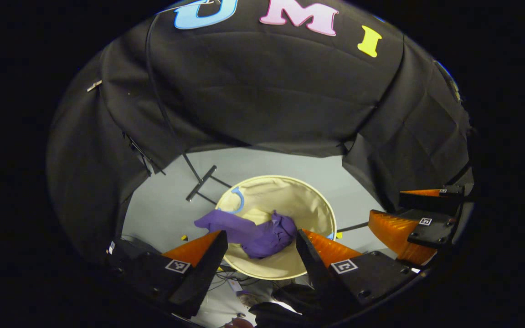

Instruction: Grasp the clothes on the hanger with both hands and then place them into the laundry hamper below.

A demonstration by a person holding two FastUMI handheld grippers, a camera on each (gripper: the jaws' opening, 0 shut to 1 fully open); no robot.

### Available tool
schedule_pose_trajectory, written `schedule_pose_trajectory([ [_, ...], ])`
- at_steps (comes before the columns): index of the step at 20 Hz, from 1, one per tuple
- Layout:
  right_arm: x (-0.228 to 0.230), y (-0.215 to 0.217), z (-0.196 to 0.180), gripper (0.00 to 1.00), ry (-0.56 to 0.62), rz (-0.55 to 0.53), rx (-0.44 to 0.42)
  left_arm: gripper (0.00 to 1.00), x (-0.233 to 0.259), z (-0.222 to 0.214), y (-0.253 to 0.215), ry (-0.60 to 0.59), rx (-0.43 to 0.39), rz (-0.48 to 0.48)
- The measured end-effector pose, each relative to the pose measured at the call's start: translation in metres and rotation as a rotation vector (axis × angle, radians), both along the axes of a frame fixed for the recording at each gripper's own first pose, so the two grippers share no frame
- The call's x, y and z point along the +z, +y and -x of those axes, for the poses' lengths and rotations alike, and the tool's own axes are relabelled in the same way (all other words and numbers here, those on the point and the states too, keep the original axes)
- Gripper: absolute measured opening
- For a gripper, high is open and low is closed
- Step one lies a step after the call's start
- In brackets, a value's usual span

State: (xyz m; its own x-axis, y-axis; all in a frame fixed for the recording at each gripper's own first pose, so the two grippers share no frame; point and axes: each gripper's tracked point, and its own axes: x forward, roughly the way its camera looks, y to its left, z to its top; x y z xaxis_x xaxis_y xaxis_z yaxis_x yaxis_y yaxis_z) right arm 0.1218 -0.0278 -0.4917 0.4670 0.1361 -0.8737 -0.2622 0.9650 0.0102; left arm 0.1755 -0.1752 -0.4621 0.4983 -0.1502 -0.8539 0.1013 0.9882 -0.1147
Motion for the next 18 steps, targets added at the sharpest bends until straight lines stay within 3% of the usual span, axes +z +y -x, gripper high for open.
schedule_pose_trajectory([
  [7, 0.123, 0.013, -0.013, 1.0, -0.277, 0.015, -0.047, 0.96, 0.125, -0.008, 0.029, -0.284, 0.021, -0.001],
  [12, 0.223, 0.03, -0.015, 1.0, -0.493, -0.02, -0.093, 0.95, 0.242, -0.008, 0.046, -0.525, 0.041, 0.022],
  [18, 0.33, 0.042, -0.005, 0.99, -0.697, -0.073, -0.139, 0.95, 0.346, 0.021, 0.073, -0.728, 0.044, 0.057],
])
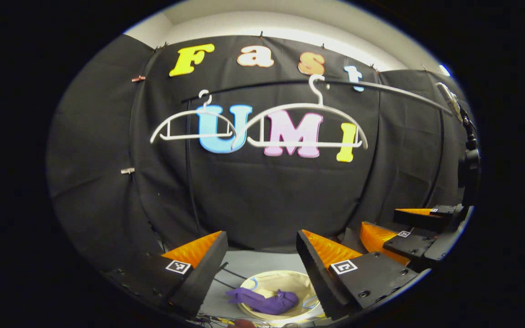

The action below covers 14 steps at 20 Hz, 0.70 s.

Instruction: Grasp the clothes on the hanger with both hands and then place them into the laundry hamper below.

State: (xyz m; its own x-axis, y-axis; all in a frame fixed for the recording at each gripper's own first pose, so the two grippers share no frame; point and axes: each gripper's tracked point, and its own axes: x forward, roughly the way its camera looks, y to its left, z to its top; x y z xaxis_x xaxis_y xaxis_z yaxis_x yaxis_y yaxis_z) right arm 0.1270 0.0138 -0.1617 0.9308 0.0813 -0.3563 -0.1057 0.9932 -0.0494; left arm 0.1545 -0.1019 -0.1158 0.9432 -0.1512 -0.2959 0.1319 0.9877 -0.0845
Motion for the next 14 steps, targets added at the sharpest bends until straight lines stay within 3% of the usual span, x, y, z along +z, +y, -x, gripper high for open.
schedule_pose_trajectory([
  [6, 0.091, -0.009, 0.005, 0.97, -0.165, -0.053, -0.072, 0.92, 0.063, 0.043, 0.011, -0.132, 0.005, -0.028],
  [7, 0.097, -0.012, 0.01, 0.99, -0.183, -0.049, -0.075, 0.95, 0.07, 0.05, 0.011, -0.142, 0.002, -0.029],
  [10, 0.118, -0.02, 0.025, 0.97, -0.221, -0.045, -0.095, 0.93, 0.083, 0.071, 0.016, -0.167, -0.004, -0.014],
  [11, 0.126, -0.02, 0.029, 0.99, -0.233, -0.054, -0.099, 0.98, 0.085, 0.076, 0.017, -0.166, -0.006, -0.004],
  [14, 0.146, -0.018, 0.039, 0.99, -0.282, -0.071, -0.105, 0.93, 0.09, 0.095, 0.018, -0.16, -0.004, 0.028],
])
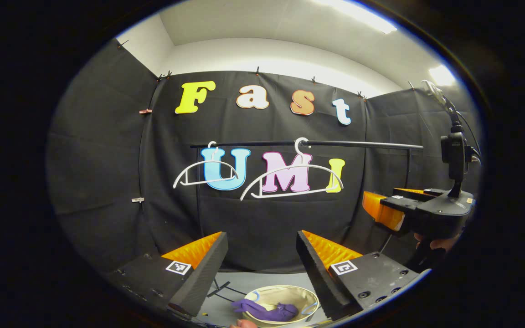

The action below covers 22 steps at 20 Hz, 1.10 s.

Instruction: Grasp the clothes on the hanger with both hands and then place them into the laundry hamper below.

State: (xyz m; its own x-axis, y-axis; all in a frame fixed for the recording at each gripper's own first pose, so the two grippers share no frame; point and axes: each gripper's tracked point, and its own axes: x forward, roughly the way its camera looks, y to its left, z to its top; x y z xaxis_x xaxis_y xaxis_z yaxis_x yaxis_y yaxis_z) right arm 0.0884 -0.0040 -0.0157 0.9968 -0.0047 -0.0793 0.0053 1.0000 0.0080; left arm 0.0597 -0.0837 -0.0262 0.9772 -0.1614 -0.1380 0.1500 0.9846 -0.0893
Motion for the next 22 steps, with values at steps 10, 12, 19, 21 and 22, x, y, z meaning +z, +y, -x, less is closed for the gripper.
schedule_pose_trajectory([
  [10, 0.023, 0.003, 0.022, 1.0, -0.03, 0.006, 0.051, 0.95, 0.029, 0.031, -0.001, -0.041, 0.044, 0.036],
  [12, 0.025, 0.001, 0.026, 0.98, -0.038, 0.008, 0.054, 0.95, 0.03, 0.036, -0.003, -0.043, 0.04, 0.027],
  [19, 0.029, -0.004, 0.031, 1.0, -0.052, -0.002, 0.027, 0.95, 0.03, 0.045, -0.001, -0.058, 0.025, 0.022],
  [21, 0.034, 0.0, 0.03, 0.98, -0.061, 0.005, 0.032, 0.95, 0.03, 0.044, 0.001, -0.056, 0.025, 0.016],
  [22, 0.036, 0.002, 0.03, 0.99, -0.066, 0.014, 0.034, 0.95, 0.031, 0.045, 0.002, -0.059, 0.023, 0.015],
])
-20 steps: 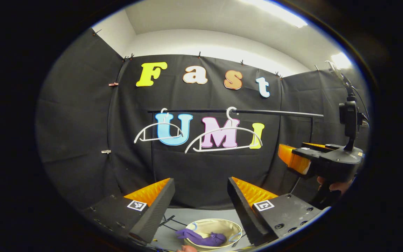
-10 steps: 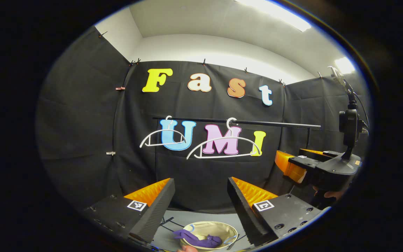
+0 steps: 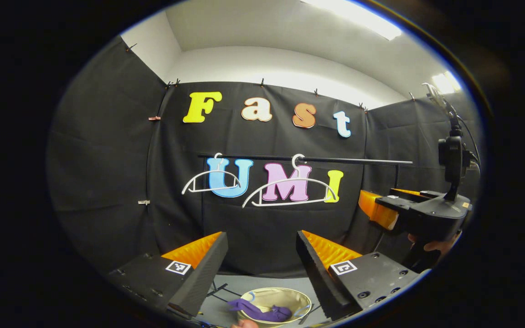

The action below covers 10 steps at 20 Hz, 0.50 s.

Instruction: Grasp the clothes on the hanger with both hands and then place them into the laundry hamper below.

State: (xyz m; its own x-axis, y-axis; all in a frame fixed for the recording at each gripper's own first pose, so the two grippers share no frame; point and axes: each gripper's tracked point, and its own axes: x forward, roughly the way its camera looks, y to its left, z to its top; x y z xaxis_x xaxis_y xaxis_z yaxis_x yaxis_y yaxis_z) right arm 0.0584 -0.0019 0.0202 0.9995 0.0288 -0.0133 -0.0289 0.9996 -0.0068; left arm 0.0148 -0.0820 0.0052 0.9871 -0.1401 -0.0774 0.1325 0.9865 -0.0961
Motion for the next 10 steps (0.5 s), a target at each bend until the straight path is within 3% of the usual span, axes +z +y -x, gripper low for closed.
schedule_pose_trajectory([
  [10, -0.0044, 0.0019, -0.004, 0.97, 0.008, 0.003, -0.004, 0.95, 0.0032, -0.0089, 0.0014, -0.008, -0.007, 0.025],
])
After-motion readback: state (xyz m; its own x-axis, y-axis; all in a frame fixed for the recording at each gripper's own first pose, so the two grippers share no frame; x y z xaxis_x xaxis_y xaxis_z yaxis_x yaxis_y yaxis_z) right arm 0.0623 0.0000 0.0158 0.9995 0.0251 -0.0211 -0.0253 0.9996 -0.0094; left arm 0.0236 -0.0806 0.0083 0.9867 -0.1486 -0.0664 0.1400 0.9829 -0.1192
